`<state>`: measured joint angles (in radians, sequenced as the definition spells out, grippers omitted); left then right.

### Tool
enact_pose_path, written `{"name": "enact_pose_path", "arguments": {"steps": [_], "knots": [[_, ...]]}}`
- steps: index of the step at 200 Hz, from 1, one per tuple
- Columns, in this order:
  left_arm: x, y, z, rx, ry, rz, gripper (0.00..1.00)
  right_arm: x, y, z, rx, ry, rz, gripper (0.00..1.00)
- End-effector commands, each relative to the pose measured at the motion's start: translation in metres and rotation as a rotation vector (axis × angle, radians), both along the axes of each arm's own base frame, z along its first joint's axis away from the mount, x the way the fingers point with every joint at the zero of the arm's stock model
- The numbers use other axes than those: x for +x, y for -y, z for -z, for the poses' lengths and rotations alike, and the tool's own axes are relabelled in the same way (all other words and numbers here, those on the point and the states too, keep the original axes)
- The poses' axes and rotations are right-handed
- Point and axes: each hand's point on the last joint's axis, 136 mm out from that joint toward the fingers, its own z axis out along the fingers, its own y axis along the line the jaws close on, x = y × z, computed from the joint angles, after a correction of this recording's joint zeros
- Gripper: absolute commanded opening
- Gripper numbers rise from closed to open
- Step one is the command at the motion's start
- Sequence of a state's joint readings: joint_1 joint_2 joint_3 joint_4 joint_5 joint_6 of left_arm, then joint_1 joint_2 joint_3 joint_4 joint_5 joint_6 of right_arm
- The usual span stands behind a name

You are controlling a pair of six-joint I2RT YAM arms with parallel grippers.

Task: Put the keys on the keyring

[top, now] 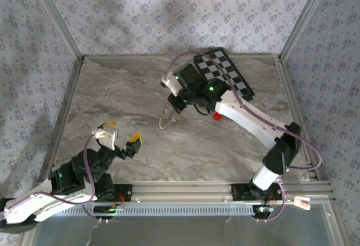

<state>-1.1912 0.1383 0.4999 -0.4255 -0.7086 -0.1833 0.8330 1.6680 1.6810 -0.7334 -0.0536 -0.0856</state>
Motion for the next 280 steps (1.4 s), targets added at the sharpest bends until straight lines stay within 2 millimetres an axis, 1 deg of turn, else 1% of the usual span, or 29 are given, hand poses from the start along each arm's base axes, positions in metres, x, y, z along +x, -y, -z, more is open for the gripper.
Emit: {"name": "enact_pose_path", "arguments": {"steps": [1, 13, 36, 64, 98, 141, 218, 251, 280], "knots": [[0.002, -0.007, -0.001, 0.026, 0.017, -0.031, 1.0, 0.021, -0.014, -0.005, 0.024, 0.023, 0.005, 0.0], [0.002, -0.005, 0.0, 0.028, 0.019, -0.024, 1.0, 0.029, -0.023, 0.001, 0.038, 0.003, 0.001, 0.0], [0.002, -0.005, 0.002, 0.039, 0.019, -0.021, 0.99, 0.049, -0.03, 0.008, -0.002, 0.014, 0.032, 0.0], [0.002, -0.004, 0.005, 0.044, 0.015, -0.021, 1.0, 0.061, -0.042, 0.017, 0.009, -0.008, 0.026, 0.0], [0.002, -0.003, 0.003, 0.045, 0.024, -0.02, 0.99, 0.078, -0.045, 0.023, 0.018, -0.018, 0.044, 0.0], [0.003, -0.004, 0.004, 0.048, 0.024, -0.023, 1.0, 0.092, -0.049, 0.034, 0.041, -0.052, 0.06, 0.0], [0.003, -0.005, 0.003, 0.054, 0.028, -0.025, 1.0, 0.106, -0.053, 0.046, 0.059, -0.075, 0.084, 0.0], [0.003, -0.008, -0.002, 0.051, 0.04, -0.038, 0.99, 0.1, -0.052, 0.052, 0.042, -0.079, 0.079, 0.0], [0.003, -0.009, -0.001, 0.049, 0.038, -0.039, 1.0, 0.095, -0.05, 0.057, 0.035, -0.089, 0.071, 0.0]]}}
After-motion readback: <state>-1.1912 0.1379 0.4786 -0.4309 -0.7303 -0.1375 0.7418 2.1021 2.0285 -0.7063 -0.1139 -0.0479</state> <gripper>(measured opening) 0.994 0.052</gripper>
